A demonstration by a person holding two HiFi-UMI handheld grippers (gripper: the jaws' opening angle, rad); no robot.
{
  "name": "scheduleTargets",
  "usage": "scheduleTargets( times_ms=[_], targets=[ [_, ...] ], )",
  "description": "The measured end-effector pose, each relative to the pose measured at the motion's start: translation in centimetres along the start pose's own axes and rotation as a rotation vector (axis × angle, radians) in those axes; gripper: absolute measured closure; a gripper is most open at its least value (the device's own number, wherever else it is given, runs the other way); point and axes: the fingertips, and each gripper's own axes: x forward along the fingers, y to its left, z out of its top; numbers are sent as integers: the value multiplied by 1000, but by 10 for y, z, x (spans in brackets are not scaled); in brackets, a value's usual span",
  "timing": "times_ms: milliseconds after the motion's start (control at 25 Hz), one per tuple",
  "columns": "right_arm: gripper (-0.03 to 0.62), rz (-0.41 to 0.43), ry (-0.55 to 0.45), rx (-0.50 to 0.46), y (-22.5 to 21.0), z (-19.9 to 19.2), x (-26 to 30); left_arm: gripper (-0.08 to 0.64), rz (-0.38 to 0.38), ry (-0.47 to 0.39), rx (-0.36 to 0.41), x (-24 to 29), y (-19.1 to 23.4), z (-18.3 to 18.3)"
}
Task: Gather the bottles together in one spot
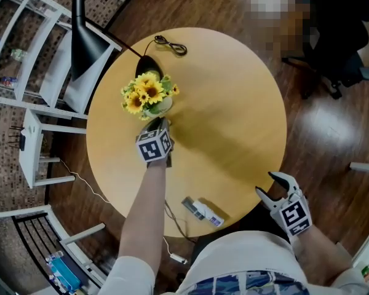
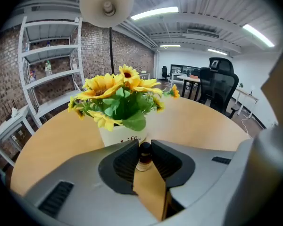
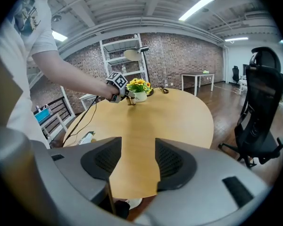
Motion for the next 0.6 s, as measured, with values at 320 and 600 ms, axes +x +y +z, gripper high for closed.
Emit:
scheduleTargets(
  times_ms=[320,600],
  targets=[
    [342,-4,6,8,-5,2,12,468,24,-15,49,8,2,-2],
    [342,-6,-5,-6,7,9,13,440,1,-40,100,-4,1,1]
  ],
)
